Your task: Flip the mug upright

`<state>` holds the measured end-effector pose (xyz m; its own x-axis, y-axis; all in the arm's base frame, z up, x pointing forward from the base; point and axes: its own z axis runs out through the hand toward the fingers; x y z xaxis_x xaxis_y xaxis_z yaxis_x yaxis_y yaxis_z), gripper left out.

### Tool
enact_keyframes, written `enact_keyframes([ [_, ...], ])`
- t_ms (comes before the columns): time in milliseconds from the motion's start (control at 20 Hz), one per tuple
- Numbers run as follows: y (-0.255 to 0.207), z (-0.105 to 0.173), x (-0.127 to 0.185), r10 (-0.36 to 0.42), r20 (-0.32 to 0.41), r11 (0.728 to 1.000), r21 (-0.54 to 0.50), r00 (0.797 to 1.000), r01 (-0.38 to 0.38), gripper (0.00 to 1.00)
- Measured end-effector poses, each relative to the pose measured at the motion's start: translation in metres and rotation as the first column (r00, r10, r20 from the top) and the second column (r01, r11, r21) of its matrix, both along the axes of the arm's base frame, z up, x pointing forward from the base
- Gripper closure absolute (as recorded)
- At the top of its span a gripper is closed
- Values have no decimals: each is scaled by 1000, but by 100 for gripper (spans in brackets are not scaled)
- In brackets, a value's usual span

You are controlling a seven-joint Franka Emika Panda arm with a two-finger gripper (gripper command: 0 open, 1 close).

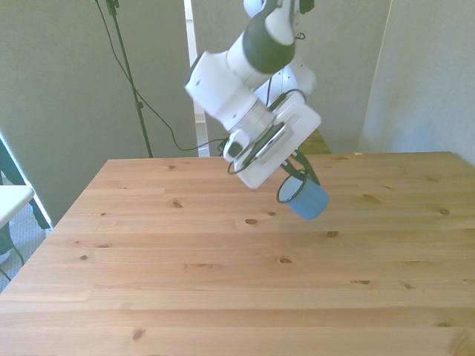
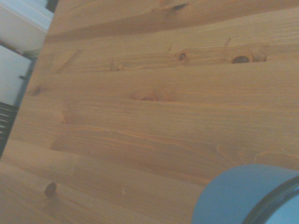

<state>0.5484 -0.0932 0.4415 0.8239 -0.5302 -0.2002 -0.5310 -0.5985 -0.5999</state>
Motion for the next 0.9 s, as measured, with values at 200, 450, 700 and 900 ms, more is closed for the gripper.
enact_keyframes([
  [200,65,27,-43,-34,21,978,-204,999,38,100],
  [450,116,32,-77,-98,9,893,-440,995,92,100],
  [700,118,11,-71,-179,-8,755,-642,984,132,100],
  [900,113,-21,-57,-216,-49,713,-691,975,124,100],
])
